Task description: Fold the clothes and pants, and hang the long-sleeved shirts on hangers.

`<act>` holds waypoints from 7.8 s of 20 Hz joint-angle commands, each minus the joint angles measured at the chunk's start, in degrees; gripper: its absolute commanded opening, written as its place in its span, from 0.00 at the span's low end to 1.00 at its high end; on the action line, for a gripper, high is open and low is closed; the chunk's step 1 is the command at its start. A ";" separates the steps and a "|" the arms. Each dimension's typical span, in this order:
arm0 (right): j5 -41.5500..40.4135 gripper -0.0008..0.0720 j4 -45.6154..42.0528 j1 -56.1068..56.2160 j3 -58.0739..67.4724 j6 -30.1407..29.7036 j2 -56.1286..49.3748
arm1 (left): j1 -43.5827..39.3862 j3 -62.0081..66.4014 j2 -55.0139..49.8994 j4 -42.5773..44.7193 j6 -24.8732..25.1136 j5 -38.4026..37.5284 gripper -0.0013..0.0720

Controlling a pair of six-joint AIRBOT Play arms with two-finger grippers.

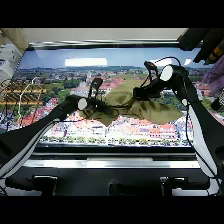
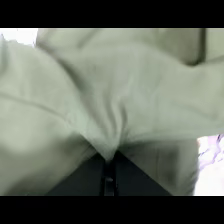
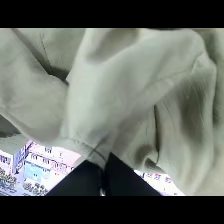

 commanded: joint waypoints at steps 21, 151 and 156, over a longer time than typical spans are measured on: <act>25.35 0.05 -1.75 -0.02 16.87 7.13 15.04 | 5.77 19.93 16.98 -9.09 0.07 -30.29 0.06; 8.50 0.05 -6.91 -0.04 11.06 -1.07 15.58 | -8.31 -15.80 30.51 7.87 21.70 -40.41 0.05; 7.89 0.05 -0.24 -0.02 11.10 -6.60 17.11 | -8.28 -15.78 26.32 6.82 24.52 -39.32 0.05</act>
